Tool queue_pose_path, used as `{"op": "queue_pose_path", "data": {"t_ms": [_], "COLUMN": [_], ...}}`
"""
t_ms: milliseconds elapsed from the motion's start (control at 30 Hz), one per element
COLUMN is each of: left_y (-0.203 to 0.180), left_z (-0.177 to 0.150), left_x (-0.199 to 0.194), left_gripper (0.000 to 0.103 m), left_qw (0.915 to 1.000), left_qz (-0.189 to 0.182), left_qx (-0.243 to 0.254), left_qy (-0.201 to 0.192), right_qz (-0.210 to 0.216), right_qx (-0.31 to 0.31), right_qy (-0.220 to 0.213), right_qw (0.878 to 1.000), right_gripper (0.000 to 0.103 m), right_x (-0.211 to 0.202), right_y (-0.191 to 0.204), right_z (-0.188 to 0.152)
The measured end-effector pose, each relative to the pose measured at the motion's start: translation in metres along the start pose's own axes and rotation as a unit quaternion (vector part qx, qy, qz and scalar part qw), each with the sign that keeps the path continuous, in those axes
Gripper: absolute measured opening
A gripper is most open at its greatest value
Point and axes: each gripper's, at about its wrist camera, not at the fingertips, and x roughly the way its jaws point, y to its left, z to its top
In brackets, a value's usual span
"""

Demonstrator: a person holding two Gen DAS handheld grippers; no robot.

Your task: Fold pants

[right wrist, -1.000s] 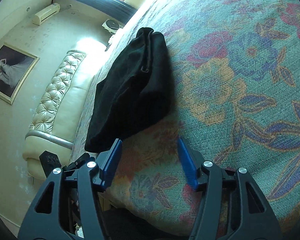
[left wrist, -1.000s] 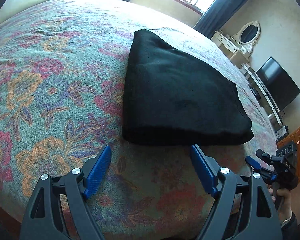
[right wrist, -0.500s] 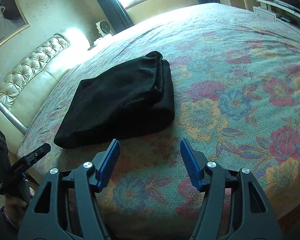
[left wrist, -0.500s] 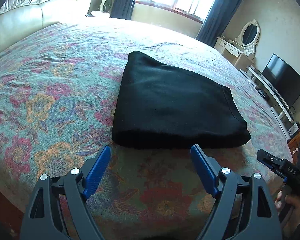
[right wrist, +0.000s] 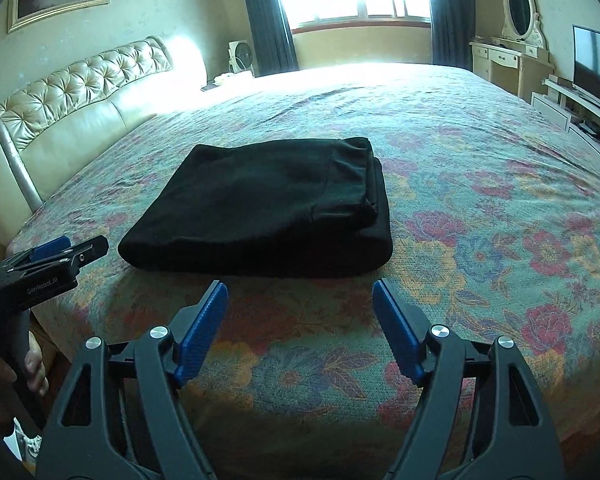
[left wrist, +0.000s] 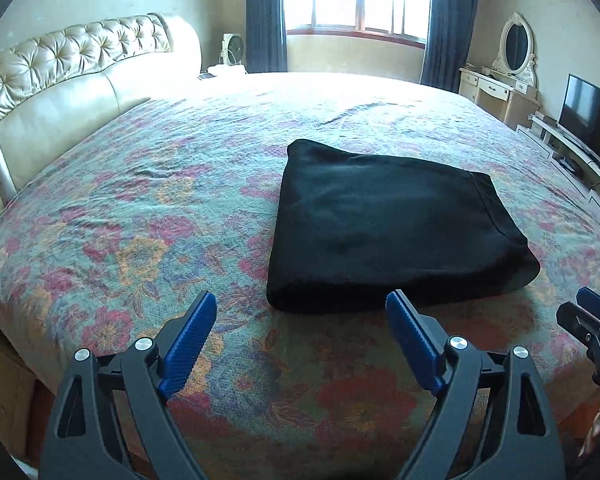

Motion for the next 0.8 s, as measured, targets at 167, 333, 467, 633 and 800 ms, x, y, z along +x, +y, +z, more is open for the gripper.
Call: {"op": "queue_pose_path", "data": {"t_ms": [167, 333, 467, 633, 800], "left_y": [-0.004, -0.012, -0.011, -0.007, -0.008], "left_z": [0.003, -0.001, -0.005, -0.007, -0.008], "left_x": [-0.005, -0.010, -0.015, -0.023, -0.026], "left_gripper": [0.086, 0.086, 0.086, 0.086, 0.086], "left_qw": [0.9998, 0.9994, 0.9997, 0.9993, 0.9992], "left_qz": [0.007, 0.003, -0.001, 0.005, 0.013], "left_qx": [0.009, 0.023, 0.006, -0.016, -0.008], "left_qy": [-0.014, -0.024, -0.023, -0.034, -0.038], "right_qz": [0.000, 0.003, 0.007, 0.013, 0.019], "right_qx": [-0.013, -0.011, -0.005, -0.003, -0.003], "right_qy": [-0.002, -0.002, -0.006, -0.009, -0.010], "right_qw": [1.000, 1.000, 1.000, 1.000, 1.000], "right_gripper": [0.076, 0.076, 0.076, 0.076, 0.076], "right_x": [-0.003, -0.004, -0.006, -0.009, -0.010], "right_y": [0.008, 0.010, 0.009, 0.011, 0.016], "right_z": [-0.003, -0.004, -0.004, -0.004, -0.004]}}
